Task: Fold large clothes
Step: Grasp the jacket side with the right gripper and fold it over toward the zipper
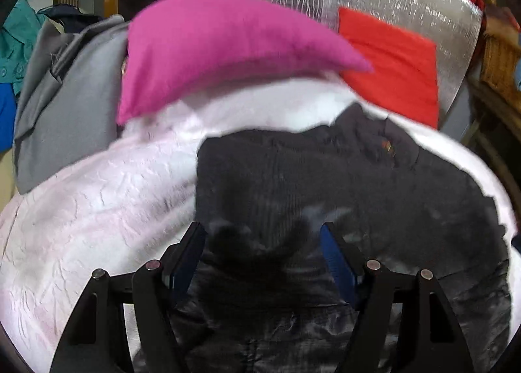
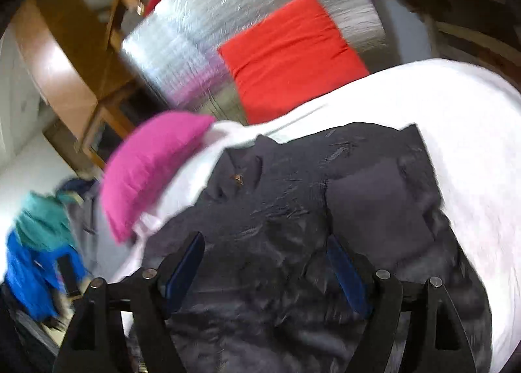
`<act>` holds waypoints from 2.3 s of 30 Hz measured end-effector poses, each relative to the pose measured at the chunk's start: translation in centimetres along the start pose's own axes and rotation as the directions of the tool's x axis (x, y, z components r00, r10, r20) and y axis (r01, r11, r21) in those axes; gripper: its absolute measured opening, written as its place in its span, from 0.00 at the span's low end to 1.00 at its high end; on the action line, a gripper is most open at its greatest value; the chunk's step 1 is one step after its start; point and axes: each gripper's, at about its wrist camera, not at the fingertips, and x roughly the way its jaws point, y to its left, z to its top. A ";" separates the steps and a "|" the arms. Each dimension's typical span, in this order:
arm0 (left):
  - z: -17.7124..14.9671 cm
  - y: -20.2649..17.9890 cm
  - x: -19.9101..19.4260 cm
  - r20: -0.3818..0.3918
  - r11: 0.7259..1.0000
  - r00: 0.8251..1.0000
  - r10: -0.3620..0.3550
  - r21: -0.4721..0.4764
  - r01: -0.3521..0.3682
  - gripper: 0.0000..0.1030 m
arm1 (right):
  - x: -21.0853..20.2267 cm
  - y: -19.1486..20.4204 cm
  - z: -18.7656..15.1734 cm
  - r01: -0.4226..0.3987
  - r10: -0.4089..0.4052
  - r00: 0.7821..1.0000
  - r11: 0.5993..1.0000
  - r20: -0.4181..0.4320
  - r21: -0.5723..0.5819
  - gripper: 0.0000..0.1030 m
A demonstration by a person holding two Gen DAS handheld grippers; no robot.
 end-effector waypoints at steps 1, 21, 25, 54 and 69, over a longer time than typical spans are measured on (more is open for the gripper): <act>-0.2 -0.2 0.6 -0.026 1.000 1.000 0.009 0.013 -0.009 0.72 | 1.5 -0.1 0.0 0.042 -0.042 0.999 0.999 -0.020 -0.027 0.78; -1.3 -4.3 0.8 0.023 0.984 0.999 0.026 0.173 -0.030 0.74 | 8.9 0.6 0.5 0.328 -0.351 0.932 0.921 -0.086 -0.208 0.73; -1.0 -4.3 1.5 -0.009 0.982 0.999 0.041 0.183 -0.039 0.76 | 9.5 0.3 0.0 0.338 -0.369 0.925 0.909 -0.093 -0.246 0.73; -21.7 15.7 -18.4 -0.144 0.981 0.979 -0.145 -0.153 0.122 0.76 | -25.6 -10.8 -20.7 0.228 -0.227 0.969 0.974 -0.098 -0.002 0.79; -22.1 14.6 -18.4 -0.236 0.954 0.933 -0.272 -0.194 0.229 0.76 | -23.7 -12.5 -24.1 0.072 -0.041 0.986 0.980 -0.164 0.184 0.80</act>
